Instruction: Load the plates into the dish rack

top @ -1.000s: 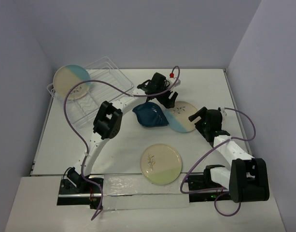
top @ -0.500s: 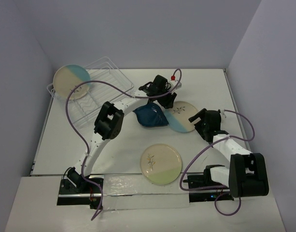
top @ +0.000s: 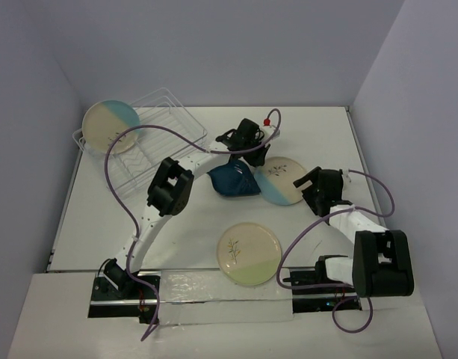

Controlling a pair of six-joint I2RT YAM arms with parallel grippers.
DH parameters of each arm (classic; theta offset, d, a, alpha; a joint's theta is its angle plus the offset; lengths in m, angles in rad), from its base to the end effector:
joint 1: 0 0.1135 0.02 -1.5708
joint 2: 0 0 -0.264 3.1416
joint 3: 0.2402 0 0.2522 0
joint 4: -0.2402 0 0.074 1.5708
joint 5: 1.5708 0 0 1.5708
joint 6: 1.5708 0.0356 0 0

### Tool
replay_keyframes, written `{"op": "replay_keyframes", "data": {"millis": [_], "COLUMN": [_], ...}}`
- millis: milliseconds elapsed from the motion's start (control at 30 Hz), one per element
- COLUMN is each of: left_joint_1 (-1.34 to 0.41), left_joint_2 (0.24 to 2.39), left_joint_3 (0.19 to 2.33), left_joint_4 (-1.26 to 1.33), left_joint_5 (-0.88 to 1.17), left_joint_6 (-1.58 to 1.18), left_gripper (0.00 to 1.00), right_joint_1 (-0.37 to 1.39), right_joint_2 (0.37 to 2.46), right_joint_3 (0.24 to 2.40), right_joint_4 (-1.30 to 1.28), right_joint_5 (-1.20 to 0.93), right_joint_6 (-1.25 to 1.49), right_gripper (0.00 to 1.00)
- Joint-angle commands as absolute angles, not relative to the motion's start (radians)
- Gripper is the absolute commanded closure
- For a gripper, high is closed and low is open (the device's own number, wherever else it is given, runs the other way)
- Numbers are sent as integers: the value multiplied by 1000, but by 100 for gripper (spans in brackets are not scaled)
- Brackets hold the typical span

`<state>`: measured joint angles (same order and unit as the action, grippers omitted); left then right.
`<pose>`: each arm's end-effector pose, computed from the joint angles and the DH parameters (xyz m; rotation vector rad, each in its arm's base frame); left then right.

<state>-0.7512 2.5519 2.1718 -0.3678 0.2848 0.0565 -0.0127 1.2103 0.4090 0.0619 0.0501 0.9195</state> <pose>0.4086 -0.3953 0.1516 1.0701 2.1258 -0.6731 0.2213 -0.0046 0.1525 1.0762 2.0815 0.4003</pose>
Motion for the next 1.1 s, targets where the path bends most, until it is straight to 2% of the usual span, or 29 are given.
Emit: {"op": "replay_keyframes", "data": {"millis": [0, 100, 300, 767, 1067], "left_joint_1": [-758, -756, -757, -756, -756], "left_joint_2": [2568, 2560, 2545, 2473, 2427], "left_joint_3": [2124, 2095, 2053, 1936, 1875], "left_joint_4": [-355, -345, -320, -229, -169], "left_joint_5": [285, 285, 306, 337, 393], "left_joint_6": [61, 57, 39, -107, -157], "left_gripper": [89, 100, 100, 100, 100], "right_joint_1": [-19, -18, -14, -6, -5], "right_joint_2": [1265, 1310, 1337, 1040, 1157], "right_joint_3": [452, 463, 441, 442, 471], "right_joint_4": [113, 149, 328, 351, 364], "right_joint_5": [14, -37, -194, -24, -66], "right_joint_6": [920, 917, 892, 885, 904], "right_gripper": [0, 0, 5, 8, 8]}}
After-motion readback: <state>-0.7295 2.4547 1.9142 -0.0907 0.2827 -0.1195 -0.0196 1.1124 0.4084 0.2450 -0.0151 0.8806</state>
